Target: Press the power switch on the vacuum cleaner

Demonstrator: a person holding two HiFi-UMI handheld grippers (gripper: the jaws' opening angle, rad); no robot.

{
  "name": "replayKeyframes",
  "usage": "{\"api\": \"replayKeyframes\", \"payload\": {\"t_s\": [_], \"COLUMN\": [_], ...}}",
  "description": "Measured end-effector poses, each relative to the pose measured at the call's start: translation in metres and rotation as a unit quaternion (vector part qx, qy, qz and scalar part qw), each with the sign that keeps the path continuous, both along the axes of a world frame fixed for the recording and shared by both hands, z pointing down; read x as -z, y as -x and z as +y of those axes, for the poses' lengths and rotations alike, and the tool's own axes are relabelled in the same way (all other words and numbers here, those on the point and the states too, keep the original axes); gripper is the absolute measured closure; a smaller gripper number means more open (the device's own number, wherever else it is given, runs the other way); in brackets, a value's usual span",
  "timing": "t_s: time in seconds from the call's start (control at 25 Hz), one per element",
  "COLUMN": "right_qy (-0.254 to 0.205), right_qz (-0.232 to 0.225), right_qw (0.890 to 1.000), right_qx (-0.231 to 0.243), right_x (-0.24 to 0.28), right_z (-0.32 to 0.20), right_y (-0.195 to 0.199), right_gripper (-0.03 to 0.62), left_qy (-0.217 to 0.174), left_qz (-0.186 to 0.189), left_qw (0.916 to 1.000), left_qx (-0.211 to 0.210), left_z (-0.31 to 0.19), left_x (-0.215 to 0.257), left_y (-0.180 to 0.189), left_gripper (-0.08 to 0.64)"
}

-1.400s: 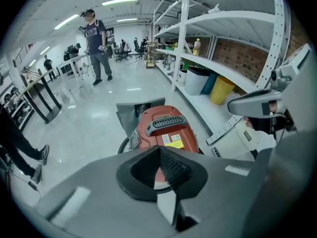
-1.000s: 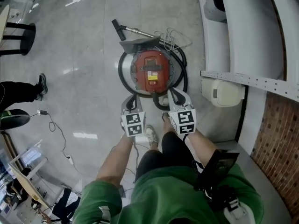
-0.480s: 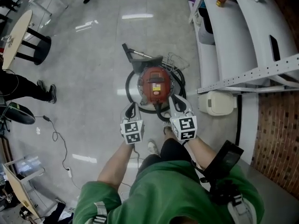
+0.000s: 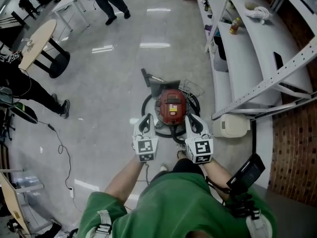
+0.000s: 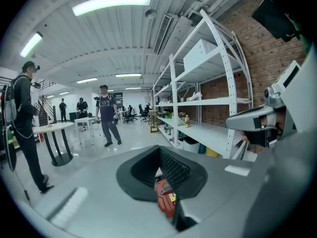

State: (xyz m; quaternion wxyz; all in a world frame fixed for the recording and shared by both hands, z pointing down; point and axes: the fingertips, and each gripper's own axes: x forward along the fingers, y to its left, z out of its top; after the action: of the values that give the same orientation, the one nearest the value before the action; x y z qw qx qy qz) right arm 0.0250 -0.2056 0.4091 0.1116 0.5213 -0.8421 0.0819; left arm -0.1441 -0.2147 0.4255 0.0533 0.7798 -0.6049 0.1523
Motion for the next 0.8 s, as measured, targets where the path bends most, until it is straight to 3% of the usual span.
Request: {"api": "replayKeyframes", "payload": {"t_s": [0.2,0.4,0.8], "right_qy": [-0.025,-0.045,-0.042], "right_qz": [-0.012,-0.019,-0.012], "right_qw": [1.000,0.999,0.998], "right_qx": [-0.014,-0.021,-0.043], "right_x": [0.031,0.046,0.059], "right_z": [0.027,0.060,0.129], "right_y": [0.000,0.007,0.015], "right_gripper": [0.572,0.572,0.575], "left_qy": [-0.015,-0.037,-0.041], "left_qz": [0.030,0.034,0.059], "left_qw": [0.9994,0.9987,0.9969], "left_qx": [0.004,-0.009,-0.033], "left_z": [0.026,0.061,0.122], "left_x": [0.025,0.043,0.054], "left_y": [0.009,0.019,0.026], "left_gripper": [0.552,0.552,0.552]}}
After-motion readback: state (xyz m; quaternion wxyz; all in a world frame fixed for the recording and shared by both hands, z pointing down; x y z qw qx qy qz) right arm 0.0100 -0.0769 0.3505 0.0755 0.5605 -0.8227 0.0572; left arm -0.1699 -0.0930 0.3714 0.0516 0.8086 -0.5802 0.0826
